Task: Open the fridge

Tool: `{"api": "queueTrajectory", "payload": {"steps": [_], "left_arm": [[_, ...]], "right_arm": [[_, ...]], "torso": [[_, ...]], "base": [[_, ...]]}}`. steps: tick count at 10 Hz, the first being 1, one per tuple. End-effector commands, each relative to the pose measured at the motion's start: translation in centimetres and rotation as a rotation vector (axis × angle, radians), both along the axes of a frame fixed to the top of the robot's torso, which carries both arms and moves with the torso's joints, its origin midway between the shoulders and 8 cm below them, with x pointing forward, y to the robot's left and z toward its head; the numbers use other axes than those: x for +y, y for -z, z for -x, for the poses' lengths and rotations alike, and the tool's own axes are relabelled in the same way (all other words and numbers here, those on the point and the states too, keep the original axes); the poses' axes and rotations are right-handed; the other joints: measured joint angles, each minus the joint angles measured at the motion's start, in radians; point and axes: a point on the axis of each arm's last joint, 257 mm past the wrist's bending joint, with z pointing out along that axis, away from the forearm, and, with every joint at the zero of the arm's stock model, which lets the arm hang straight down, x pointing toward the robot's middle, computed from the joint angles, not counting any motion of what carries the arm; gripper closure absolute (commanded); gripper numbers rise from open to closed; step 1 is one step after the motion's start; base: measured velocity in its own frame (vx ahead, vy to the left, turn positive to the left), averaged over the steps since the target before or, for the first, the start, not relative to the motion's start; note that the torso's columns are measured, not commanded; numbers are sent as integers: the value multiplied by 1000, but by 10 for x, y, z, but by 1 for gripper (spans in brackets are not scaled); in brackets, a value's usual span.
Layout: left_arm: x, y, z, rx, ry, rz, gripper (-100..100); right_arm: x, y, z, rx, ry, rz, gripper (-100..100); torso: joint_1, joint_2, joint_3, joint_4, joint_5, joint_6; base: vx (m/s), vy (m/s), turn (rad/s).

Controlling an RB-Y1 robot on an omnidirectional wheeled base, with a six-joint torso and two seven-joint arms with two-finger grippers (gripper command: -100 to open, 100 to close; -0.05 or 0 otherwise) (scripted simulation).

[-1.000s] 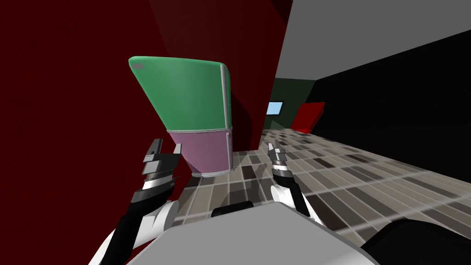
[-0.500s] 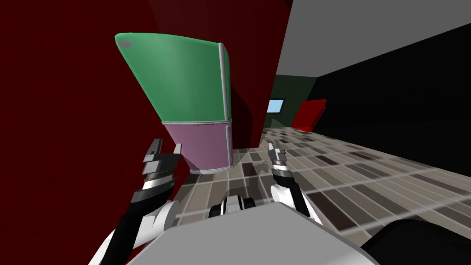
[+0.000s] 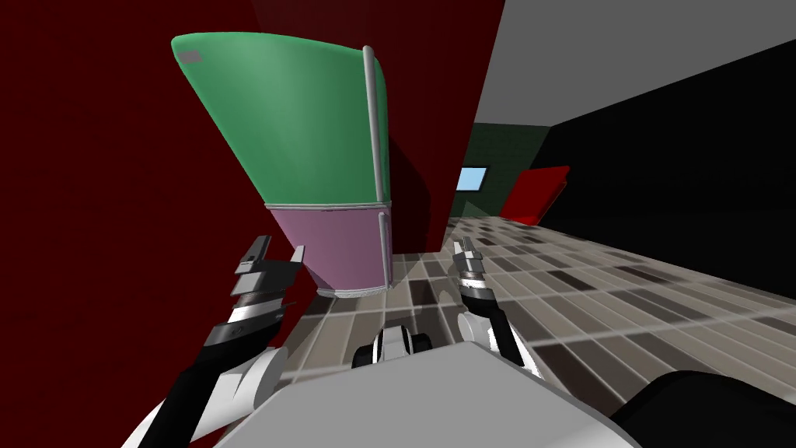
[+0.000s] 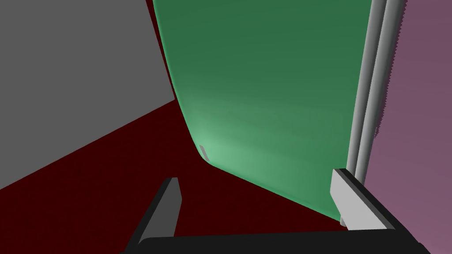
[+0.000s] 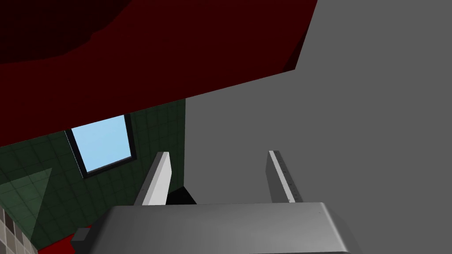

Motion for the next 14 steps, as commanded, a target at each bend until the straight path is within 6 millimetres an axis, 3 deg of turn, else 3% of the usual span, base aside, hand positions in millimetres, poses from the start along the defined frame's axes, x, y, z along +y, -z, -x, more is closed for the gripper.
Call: {"api": "queueTrajectory", "payload": {"steps": [1, 8, 14], "left_arm": [[13, 8, -3, 48, 14, 52, -100], [60, 44, -7, 197, 36, 261, -100], [107, 95, -4, 351, 33, 493, -100]], "right_arm": [[0, 0, 0, 0, 0, 0, 0], [0, 0, 0, 0, 0, 0, 0], [0, 0, 0, 0, 0, 0, 0]], "torso": [[2, 3, 2, 1, 1, 0], [2, -1, -1, 0, 1, 0], [1, 1, 1, 0, 0, 0]], "base": [[125, -114, 94], [164, -143, 93], [183, -168, 110]]}}
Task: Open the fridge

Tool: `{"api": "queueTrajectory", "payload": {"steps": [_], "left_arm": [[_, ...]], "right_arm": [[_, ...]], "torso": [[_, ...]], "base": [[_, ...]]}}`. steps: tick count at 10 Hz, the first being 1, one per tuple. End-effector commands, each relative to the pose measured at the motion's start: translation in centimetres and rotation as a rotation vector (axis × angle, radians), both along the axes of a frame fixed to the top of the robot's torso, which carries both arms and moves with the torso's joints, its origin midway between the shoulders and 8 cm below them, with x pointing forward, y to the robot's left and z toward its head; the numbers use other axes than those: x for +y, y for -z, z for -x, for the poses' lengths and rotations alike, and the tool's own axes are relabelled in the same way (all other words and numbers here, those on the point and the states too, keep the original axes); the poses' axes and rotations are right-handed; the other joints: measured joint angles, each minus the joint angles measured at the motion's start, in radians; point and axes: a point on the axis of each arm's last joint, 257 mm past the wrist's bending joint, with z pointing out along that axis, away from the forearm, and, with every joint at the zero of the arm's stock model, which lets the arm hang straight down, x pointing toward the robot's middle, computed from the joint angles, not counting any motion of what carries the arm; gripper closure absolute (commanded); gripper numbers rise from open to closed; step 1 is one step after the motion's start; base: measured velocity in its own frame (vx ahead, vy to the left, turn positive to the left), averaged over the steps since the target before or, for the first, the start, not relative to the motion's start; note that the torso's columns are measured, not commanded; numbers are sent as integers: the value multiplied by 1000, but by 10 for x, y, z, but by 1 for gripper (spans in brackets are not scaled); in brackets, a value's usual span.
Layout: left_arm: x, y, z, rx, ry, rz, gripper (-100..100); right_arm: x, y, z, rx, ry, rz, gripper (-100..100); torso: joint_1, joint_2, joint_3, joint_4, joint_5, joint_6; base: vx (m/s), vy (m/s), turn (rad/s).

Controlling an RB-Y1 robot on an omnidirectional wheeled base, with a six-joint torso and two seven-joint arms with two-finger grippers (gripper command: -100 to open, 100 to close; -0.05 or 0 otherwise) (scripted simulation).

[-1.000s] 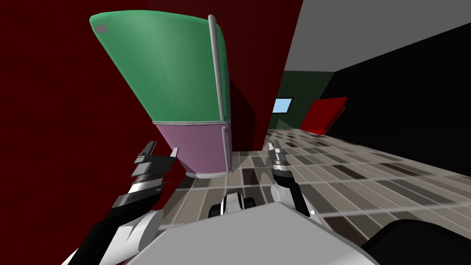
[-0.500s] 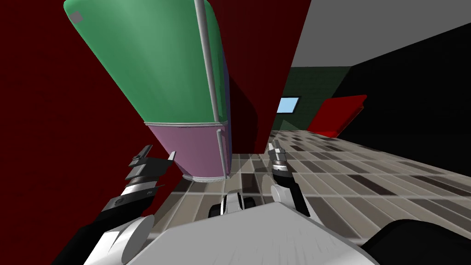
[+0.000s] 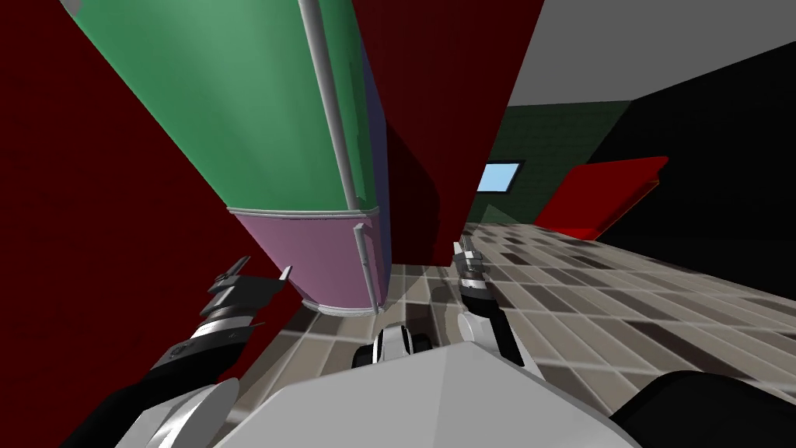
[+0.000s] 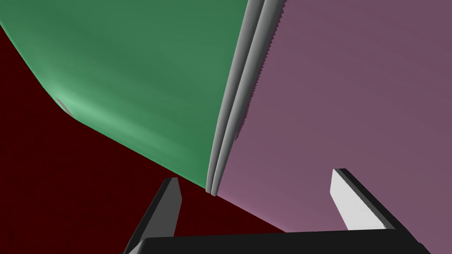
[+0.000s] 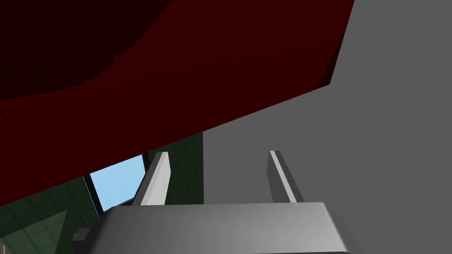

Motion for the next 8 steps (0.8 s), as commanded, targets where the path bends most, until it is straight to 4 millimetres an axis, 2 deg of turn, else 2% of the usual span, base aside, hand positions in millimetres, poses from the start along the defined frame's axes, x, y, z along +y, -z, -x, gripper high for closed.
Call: {"api": "queueTrajectory", "payload": {"steps": [1, 5, 8], "left_arm": [[23, 24, 4, 75, -6, 102, -100], [50, 55, 14, 171, -13, 260, -100], [62, 67, 23, 226, -12, 360, -100]], "right_arm": [[0, 0, 0, 0, 0, 0, 0], [0, 0, 0, 0, 0, 0, 0], [0, 0, 0, 0, 0, 0, 0]], "torso": [[0, 0, 0, 0, 0, 0], [1, 1, 0, 0, 0, 0], [1, -1, -1, 0, 1, 0]], "base": [[173, -210, 122], [182, -214, 112], [177, -201, 111]]}}
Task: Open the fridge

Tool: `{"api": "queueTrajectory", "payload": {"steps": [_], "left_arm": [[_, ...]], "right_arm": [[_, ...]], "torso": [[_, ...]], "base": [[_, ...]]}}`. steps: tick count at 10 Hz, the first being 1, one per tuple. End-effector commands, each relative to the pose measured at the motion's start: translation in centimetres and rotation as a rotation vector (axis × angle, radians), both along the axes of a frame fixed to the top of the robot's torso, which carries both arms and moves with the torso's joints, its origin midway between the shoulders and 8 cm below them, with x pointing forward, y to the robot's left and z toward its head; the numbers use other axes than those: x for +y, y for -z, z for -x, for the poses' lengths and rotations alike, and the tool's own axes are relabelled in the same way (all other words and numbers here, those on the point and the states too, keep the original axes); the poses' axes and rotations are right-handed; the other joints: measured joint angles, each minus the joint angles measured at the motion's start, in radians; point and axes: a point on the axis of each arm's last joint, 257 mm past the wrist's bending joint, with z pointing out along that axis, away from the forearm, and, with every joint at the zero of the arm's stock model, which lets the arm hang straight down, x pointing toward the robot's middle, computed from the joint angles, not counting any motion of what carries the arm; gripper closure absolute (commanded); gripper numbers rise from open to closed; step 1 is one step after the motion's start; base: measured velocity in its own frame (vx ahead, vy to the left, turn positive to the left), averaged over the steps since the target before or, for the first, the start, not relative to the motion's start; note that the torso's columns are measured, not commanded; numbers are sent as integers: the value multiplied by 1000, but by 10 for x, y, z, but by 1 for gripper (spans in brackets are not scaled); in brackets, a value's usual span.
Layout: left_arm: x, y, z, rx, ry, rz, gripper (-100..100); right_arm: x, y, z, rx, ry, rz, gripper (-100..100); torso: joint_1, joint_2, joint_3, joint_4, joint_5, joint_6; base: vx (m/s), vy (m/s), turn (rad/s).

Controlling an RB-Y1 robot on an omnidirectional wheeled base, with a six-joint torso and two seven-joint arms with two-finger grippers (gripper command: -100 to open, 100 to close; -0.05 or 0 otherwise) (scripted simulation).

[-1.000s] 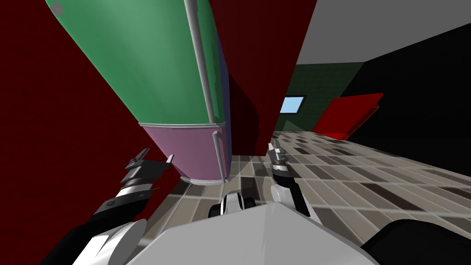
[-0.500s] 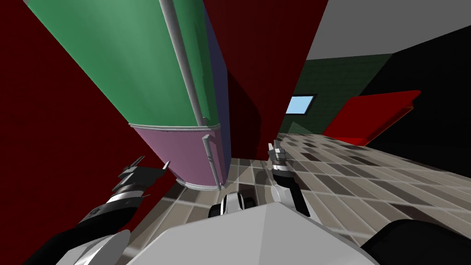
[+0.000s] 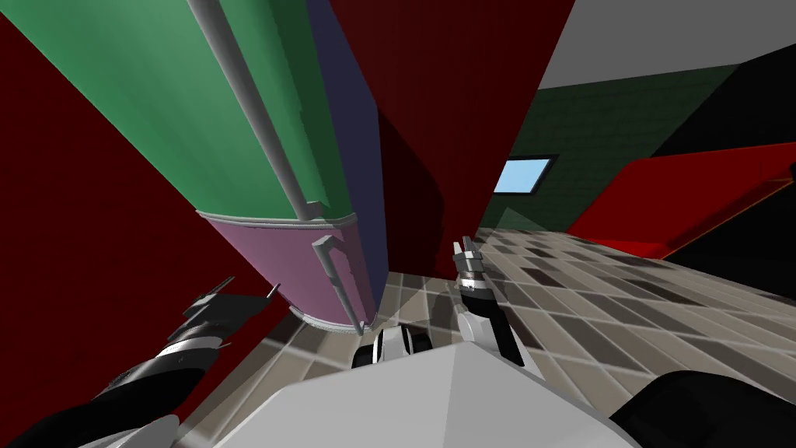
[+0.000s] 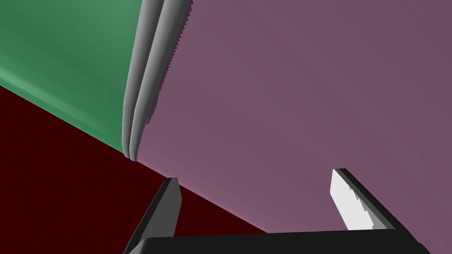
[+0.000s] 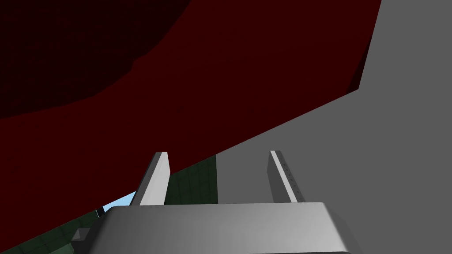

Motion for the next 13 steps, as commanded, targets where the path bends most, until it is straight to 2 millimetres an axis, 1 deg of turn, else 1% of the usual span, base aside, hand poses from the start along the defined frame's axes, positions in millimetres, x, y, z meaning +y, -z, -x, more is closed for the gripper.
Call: {"api": "queueTrajectory", "payload": {"steps": [1, 3, 5, 8, 9, 10, 11, 12, 13], "left_arm": [[7, 8, 8, 41, 3, 84, -100], [7, 7, 12, 60, 12, 131, -100], [2, 2, 14, 68, 30, 164, -100], [-15, -17, 14, 60, 75, 182, -100], [-23, -25, 14, 53, 92, 181, -100], [-24, -26, 14, 52, 94, 180, -100], [-31, -34, 14, 44, 112, 177, -100], [-33, -35, 14, 41, 115, 175, -100], [-42, -44, 13, 30, 134, 167, -100]], "right_arm": [[0, 0, 0, 0, 0, 0, 0], [0, 0, 0, 0, 0, 0, 0], [0, 0, 0, 0, 0, 0, 0], [0, 0, 0, 0, 0, 0, 0], [0, 0, 0, 0, 0, 0, 0], [0, 0, 0, 0, 0, 0, 0], [0, 0, 0, 0, 0, 0, 0], [0, 0, 0, 0, 0, 0, 0], [0, 0, 0, 0, 0, 0, 0]], "torso": [[1, -1, 0, 0, 0, 0], [0, 2, 1, 1, 0, 0], [1, 2, 1, 1, 0, 0], [0, 1, 0, 0, 0, 2], [-8, 0, -1, 1, -3, 8], [-15, -1, -1, 1, -5, 10], [-19, -1, -2, 2, -9, 12], [-24, -1, -2, 2, -10, 13], [-28, -1, -3, 4, -13, 14]], "base": [[150, -187, 117], [131, -190, 88], [105, -155, 75], [90, -107, 84], [60, -54, 59], [21, -29, 28], [4, -15, 21], [5, -14, 2], [8, -13, 27]]}}
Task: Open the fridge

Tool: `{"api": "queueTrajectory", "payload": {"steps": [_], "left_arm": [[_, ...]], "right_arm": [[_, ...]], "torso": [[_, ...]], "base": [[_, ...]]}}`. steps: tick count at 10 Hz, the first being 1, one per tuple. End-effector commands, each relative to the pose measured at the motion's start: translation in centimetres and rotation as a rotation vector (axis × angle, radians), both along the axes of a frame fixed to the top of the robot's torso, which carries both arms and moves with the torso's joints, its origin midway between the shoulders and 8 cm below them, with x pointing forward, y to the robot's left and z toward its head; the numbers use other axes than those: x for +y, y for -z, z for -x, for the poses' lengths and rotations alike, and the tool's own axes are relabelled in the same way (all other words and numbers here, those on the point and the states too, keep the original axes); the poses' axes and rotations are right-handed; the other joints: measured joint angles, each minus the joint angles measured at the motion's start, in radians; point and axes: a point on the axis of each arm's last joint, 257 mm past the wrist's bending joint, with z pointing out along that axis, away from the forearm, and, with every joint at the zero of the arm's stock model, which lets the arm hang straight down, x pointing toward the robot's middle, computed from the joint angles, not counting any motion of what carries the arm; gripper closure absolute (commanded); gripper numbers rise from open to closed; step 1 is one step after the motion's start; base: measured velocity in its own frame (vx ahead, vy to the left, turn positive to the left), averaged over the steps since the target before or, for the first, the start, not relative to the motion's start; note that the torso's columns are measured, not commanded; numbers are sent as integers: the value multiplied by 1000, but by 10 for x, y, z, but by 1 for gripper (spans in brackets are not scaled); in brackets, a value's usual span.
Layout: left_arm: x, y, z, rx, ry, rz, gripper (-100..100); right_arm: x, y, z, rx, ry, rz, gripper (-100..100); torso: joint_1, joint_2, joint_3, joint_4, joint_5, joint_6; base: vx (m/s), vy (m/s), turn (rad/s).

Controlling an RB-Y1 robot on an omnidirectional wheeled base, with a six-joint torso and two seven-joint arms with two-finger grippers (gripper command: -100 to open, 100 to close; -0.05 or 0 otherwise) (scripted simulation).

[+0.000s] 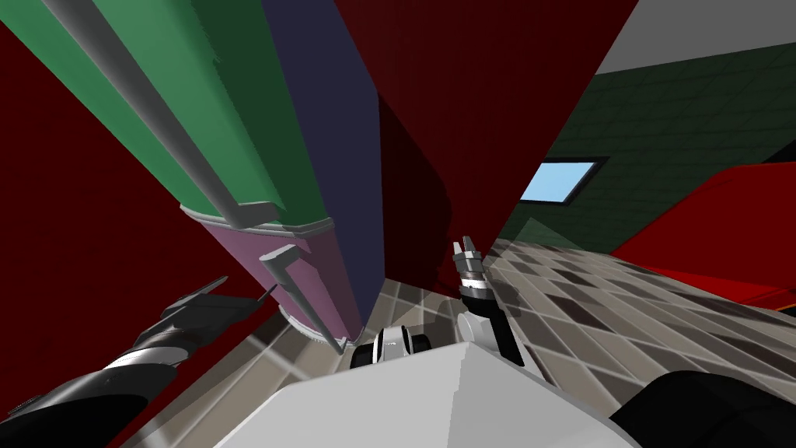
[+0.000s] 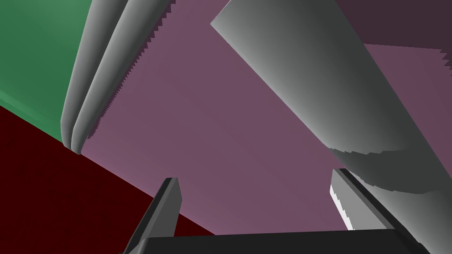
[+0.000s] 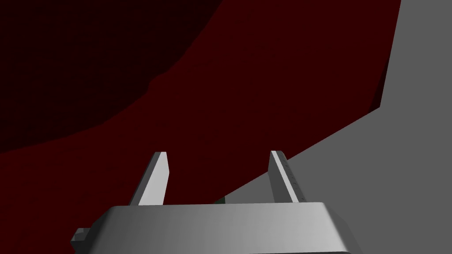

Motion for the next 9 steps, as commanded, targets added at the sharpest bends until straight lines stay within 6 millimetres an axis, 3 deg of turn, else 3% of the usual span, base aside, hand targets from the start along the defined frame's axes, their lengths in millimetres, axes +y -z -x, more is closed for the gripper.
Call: {"api": "queueTrajectory", "payload": {"steps": [1, 7, 9], "left_arm": [[-22, -19, -6, -43, 48, -3, -100], [-28, -25, -6, -52, 60, -7, -100], [-2, -2, -2, -1, 3, 12, -100]], "right_arm": [[0, 0, 0, 0, 0, 0, 0], [0, 0, 0, 0, 0, 0, 0], [0, 0, 0, 0, 0, 0, 0]], "torso": [[-5, 0, 0, 0, -1, 2], [-8, -3, -3, 2, -5, 4], [-1, 0, 0, -1, -1, -1]], "base": [[3, -15, 15], [0, -2, 1], [3, 49, 29]]}}
